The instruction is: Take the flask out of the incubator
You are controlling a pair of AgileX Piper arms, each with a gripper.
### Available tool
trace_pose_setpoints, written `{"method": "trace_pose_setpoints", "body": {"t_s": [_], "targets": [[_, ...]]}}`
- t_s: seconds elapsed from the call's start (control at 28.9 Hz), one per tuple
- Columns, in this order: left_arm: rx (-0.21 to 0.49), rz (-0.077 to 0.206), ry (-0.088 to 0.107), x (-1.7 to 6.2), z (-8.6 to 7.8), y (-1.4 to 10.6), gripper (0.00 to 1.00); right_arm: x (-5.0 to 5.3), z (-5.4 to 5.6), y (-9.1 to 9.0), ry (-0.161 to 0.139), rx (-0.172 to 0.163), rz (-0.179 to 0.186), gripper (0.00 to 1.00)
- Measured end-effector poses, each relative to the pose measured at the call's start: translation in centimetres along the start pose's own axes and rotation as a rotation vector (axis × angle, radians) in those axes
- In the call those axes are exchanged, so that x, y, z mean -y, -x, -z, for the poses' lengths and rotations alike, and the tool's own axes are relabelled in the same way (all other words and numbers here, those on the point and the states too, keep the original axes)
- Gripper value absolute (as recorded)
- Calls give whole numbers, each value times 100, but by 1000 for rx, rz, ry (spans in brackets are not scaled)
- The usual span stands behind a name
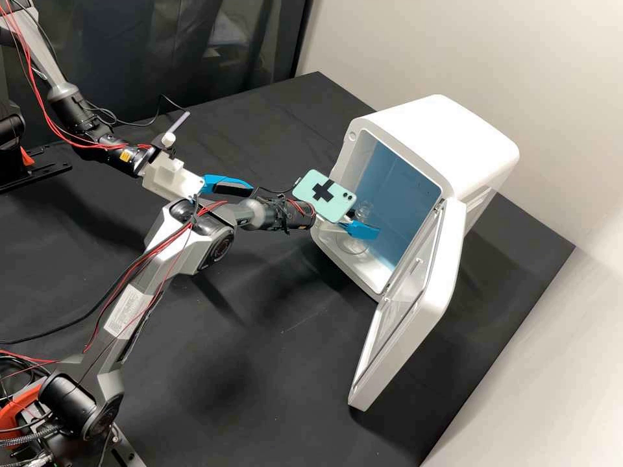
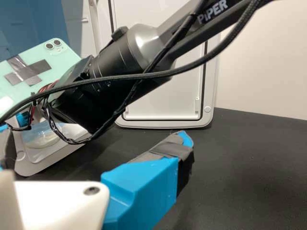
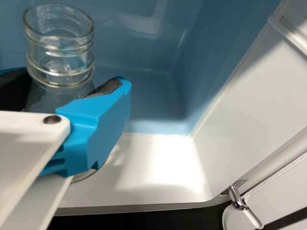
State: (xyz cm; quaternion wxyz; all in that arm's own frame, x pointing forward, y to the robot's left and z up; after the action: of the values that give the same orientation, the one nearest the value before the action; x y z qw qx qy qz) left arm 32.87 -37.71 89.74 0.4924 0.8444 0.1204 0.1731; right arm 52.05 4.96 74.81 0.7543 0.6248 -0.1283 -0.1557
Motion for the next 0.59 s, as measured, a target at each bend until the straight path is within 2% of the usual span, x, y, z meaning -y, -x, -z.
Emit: {"method": "trace_pose_setpoints", "body": {"t_s": [0.28,0.59], "targets": [[0,0,0,0,0,0,100,19,-14,4,7,-8,-3,0],[0,0,0,0,0,0,100,32,-27,7,0,-10,-5,0]]}}
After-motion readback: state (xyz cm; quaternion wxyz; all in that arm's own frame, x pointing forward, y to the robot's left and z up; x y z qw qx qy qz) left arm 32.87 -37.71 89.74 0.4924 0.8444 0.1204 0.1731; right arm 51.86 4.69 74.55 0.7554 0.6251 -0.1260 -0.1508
